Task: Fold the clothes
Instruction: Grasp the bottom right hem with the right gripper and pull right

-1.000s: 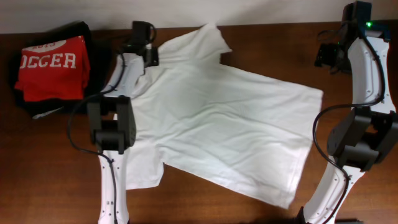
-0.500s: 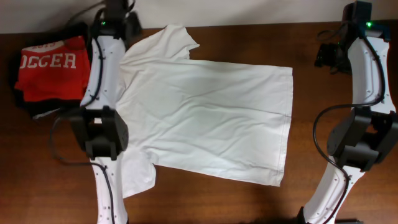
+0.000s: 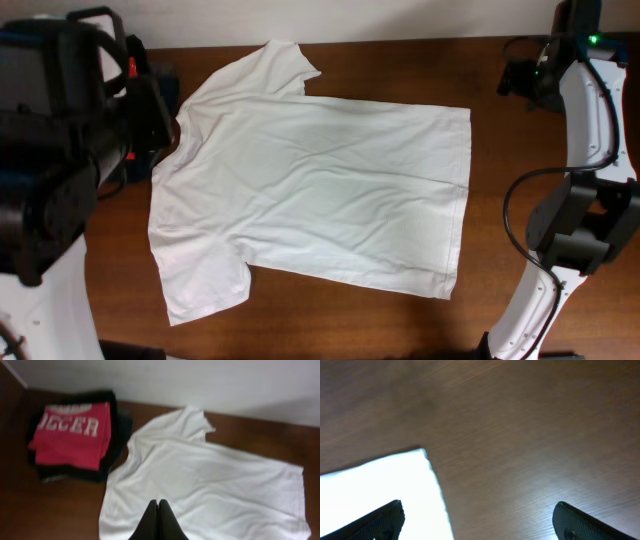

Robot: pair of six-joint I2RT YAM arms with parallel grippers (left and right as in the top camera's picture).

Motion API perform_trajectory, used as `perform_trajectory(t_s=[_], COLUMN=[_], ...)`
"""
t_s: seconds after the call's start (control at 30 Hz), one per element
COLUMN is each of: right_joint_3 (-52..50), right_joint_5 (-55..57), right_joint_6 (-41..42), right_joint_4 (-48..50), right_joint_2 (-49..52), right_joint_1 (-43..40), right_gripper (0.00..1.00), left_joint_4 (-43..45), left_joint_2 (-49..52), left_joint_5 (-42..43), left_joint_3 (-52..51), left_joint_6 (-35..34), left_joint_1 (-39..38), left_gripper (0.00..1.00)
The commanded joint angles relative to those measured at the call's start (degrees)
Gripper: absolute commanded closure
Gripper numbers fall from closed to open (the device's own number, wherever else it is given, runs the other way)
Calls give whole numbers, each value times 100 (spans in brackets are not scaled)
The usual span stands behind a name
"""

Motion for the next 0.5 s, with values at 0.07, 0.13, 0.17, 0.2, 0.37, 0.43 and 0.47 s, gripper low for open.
perform_trajectory(t_s=[0.07, 0.13, 0.17, 0.2, 0.37, 0.43, 0.47], right_joint_3=[83, 83, 83, 83, 83, -243, -638], right_joint_5=[-2192, -2190, -2190, -2190, -2055, -1792, -1617], right_joint_6=[-599, -623, -625, -625, -627, -531, -319], right_joint_4=[-1001, -1652, -1862, -2107, -3373, -3497, -3497], right_joint_2=[-133, -142, -155, -181, -1198, -2063, -2430], right_joint_1=[-26, -37, -37, -37, -9, 170, 297], right_gripper=[34, 96, 96, 96, 96, 96, 96], left_joint_4=[-251, -251, -251, -251, -251, -251, -251], left_joint_2=[-382, -374, -374, -374, -374, -374, -374], left_joint_5=[457, 442, 439, 437, 439, 439, 439], left_joint_3=[-144, -177, -212, -232, -433, -444, -444], left_joint_6=[-199, -199, -199, -199, -197, -197, -197], left_joint_1=[15, 15, 15, 15, 15, 15, 15], left_gripper=[99, 95, 91, 82, 46, 1, 1])
